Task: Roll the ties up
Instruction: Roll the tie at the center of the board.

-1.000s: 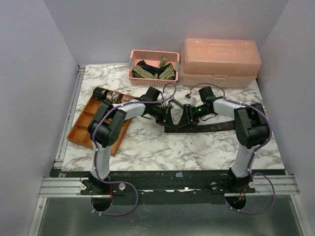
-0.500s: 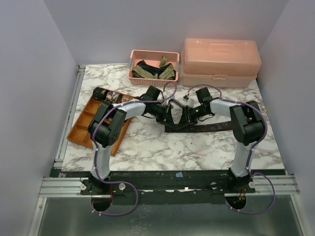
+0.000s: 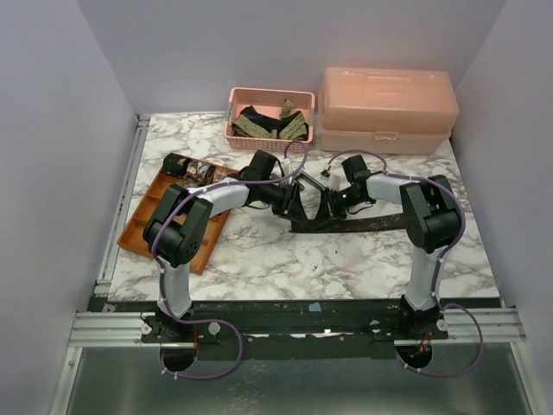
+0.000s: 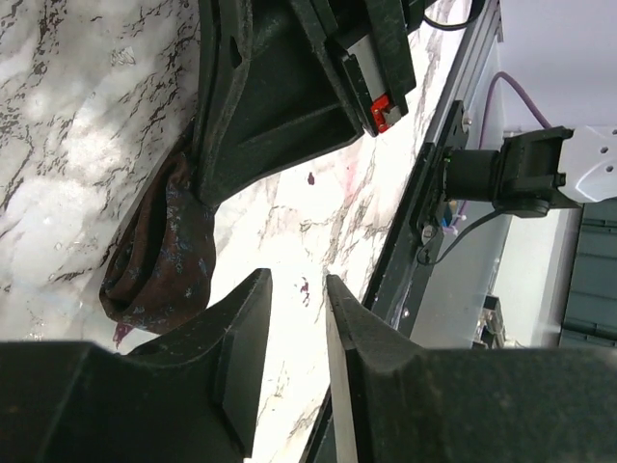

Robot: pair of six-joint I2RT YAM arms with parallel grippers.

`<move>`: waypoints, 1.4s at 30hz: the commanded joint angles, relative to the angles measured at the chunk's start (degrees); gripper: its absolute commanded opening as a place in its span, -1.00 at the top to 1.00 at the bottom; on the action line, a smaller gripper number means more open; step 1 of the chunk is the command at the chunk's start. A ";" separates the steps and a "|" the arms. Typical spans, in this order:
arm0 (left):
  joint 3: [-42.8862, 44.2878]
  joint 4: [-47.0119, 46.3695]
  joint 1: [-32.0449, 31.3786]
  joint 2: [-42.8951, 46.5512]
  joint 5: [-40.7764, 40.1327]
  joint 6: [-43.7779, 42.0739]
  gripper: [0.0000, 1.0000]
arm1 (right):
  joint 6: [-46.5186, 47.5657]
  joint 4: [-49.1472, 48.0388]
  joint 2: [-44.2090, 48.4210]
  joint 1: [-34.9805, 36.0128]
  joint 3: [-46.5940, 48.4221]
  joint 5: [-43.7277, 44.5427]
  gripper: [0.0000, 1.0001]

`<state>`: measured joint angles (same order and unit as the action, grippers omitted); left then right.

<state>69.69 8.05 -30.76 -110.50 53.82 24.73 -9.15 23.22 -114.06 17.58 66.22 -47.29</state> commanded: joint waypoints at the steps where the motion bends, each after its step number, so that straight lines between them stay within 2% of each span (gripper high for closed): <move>1: 1.26 -1.88 0.00 -2.13 1.43 0.78 0.34 | 1.14 1.08 -1.85 0.26 1.20 4.31 0.90; 13: 2.43 1.08 1.14 -12.85 -4.90 1.17 0.33 | 2.29 2.77 -2.00 0.44 1.21 4.02 0.99; 15: 2.73 2.22 1.14 -13.45 -5.61 -0.68 0.34 | 2.48 2.80 -2.13 0.43 1.04 4.00 0.99; 17: 2.60 2.25 1.14 -12.25 -5.22 -2.16 0.27 | 2.46 2.79 -1.87 0.62 0.94 4.09 0.99; 19: 1.41 0.81 1.06 -8.18 -3.86 -3.94 0.12 | 2.40 2.79 -1.29 0.78 0.76 4.14 0.99; 21: -1.34 -1.24 0.74 -1.40 -3.33 -7.25 -0.13 | 2.30 2.79 -0.27 0.79 0.58 3.13 0.99; 25: -6.58 -2.60 -0.13 12.38 -7.19 -21.12 -0.64 | 2.41 3.51 1.78 0.85 0.58 0.94 0.99; 26: -8.28 -3.53 -0.21 14.26 -7.55 -23.98 -0.95 | 2.38 3.65 2.19 0.87 0.66 0.75 0.99; 30: -14.14 -6.73 -2.00 18.32 -12.06 -38.45 -0.97 | 3.28 4.98 2.62 0.86 0.73 0.65 0.99; 33: -17.03 -9.85 -4.69 18.94 -15.89 -45.07 -0.97 | 4.30 5.89 1.82 0.87 0.59 0.79 0.99; 42: -21.02 -18.15 -10.37 17.01 -22.70 -47.65 -0.92 | 7.27 8.40 -1.20 0.87 0.55 0.46 0.99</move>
<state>49.19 -3.40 -39.31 -91.85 35.64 -18.96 -4.40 28.80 -113.65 18.06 66.81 -46.98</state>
